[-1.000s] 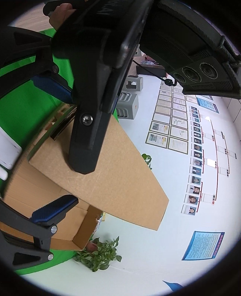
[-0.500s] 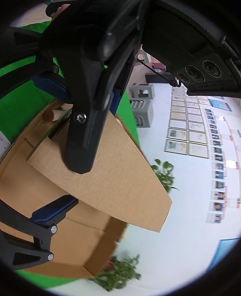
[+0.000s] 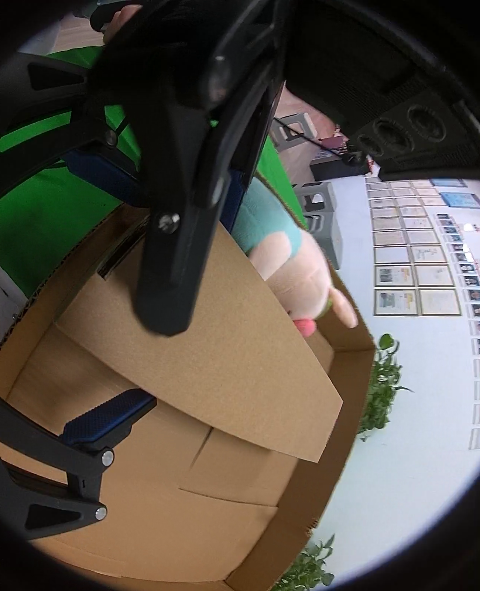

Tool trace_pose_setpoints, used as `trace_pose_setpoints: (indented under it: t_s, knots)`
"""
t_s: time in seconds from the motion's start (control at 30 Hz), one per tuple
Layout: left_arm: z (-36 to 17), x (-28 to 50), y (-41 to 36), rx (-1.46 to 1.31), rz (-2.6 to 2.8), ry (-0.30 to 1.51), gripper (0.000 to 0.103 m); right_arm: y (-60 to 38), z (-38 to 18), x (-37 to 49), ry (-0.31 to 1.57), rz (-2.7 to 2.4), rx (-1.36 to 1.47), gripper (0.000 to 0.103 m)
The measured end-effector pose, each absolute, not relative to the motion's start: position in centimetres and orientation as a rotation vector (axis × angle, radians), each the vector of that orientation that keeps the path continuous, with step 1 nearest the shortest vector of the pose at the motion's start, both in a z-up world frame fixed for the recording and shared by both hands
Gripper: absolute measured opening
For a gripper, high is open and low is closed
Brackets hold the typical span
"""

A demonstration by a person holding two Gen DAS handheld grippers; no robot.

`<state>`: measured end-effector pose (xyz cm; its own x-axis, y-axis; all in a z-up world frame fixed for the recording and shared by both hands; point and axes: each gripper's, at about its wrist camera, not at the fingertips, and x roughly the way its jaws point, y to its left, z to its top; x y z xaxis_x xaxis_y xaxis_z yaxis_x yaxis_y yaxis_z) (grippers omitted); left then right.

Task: Organize objects
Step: 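Lower the narrow box into the open box beside the plush, release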

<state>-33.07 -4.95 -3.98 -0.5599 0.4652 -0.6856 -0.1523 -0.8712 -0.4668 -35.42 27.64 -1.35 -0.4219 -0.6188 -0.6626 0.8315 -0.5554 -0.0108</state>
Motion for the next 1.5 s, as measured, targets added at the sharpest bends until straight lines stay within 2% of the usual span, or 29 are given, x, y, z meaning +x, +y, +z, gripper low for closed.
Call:
trace_pose_setpoints:
  t_s: [0.3, 0.43, 0.77, 0.83, 0.9, 0.93, 1.0, 1.07, 1.33, 1.5]
  knots:
    - [-4.1, -32.2, -5.9, -1.26, 2.454, -0.545, 0.044, 26.9, -1.7, -35.5, 0.523, -1.952, 0.901, 0.096]
    - [-4.2, -31.7, -5.9, -1.259, 2.457, -0.543, 0.041, 27.2, -1.3, -34.6, 0.551, -1.909, 0.914, 0.096]
    - [-3.7, -30.6, -6.2, -1.238, 2.489, -0.522, 0.04, 31.6, 1.2, -36.4, 0.303, -1.959, 0.931, 0.095]
    - [-3.4, -29.6, -6.8, -1.232, 2.533, -0.539, 0.04, 32.5, 1.8, -36.7, 0.263, -1.991, 0.913, 0.091]
    - [-3.3, -29.3, -6.7, -1.226, 2.545, -0.522, 0.04, 33.1, 1.6, -36.9, 0.227, -2.021, 0.936, 0.07]
    - [-3.2, -29.1, -6.5, -1.221, 2.551, -0.51, 0.04, 33.0, 1.4, -37.7, 0.211, -2.03, 0.961, 0.066]
    - [-3.0, -28.8, -6.4, -1.214, 2.556, -0.503, 0.04, 32.1, 1.0, -39.2, 0.184, -2.03, 1.004, 0.043]
    - [-2.6, -28.6, -6.3, -1.196, 2.571, -0.485, 0.04, 32.1, 0.0, -39.1, 0.156, -1.999, 1.049, 0.034]
    - [-2.0, -27.9, -6.0, -1.156, 2.597, -0.461, 0.04, 31.0, -0.1, -39.3, 0.155, -1.996, 1.041, 0.034]
    - [-1.6, -27.6, -5.1, -1.152, 2.63, -0.426, 0.045, 30.4, 0.0, -39.6, 0.141, -1.994, 1.042, 0.037]
